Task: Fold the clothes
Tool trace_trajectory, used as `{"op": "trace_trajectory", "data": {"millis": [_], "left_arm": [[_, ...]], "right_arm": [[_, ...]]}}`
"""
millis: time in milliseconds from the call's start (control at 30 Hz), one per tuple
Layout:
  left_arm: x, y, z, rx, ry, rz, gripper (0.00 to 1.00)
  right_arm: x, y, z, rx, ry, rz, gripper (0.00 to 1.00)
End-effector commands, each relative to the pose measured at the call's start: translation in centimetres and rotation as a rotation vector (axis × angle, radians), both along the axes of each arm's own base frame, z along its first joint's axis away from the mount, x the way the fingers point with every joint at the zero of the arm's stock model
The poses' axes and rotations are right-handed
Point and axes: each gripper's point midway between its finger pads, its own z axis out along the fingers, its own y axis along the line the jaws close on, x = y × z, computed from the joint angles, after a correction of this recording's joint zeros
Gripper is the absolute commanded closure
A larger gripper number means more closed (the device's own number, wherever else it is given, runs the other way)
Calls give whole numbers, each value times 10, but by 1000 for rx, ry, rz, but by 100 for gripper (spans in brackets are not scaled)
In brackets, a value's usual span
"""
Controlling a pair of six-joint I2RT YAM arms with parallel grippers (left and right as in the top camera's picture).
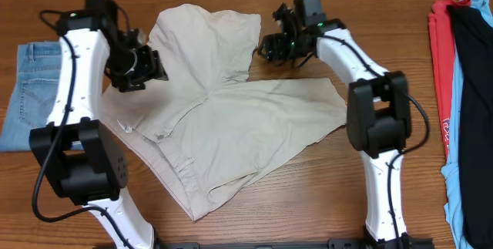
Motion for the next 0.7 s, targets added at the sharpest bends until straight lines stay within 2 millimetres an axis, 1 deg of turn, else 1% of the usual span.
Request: {"op": "trace_trajectory", "data": {"millis": [0,133,267,333,367,400,433,500,533,600,667], "left_arm": [[1,-8,9,9,-31,-51,34],[1,-14,9,9,-32,-64,34],[1,-15,9,9,-30,-67,34],[1,-15,9,9,-31,-67,34],[1,-15,9,9,-31,-67,34],[1,-15,9,9,-31,-67,34],[1,-15,9,9,-30,-67,34],[1,-15,9,9,-29,-67,34],[0,-15,9,9,-28,-67,34],[0,-14,9,12,-27,-67,35],[0,-14,9,12,-28,-67,34]], "right_arm": [[-6,31,6,113,7,64,23],[-7,46,3,133,-1,80,23],[-6,58,7,151,-20,81,23],[-6,62,8,160,-15,73,25],[-7,65,9,162,-15,75,28],[-9,68,9,162,-15,80,34],[-9,69,8,158,-16,80,45],[-2,61,3,117,-14,17,84],[4,52,-1,83,-3,-62,95],[18,33,-3,48,4,-184,96],[28,15,4,43,-5,-224,96]]}}
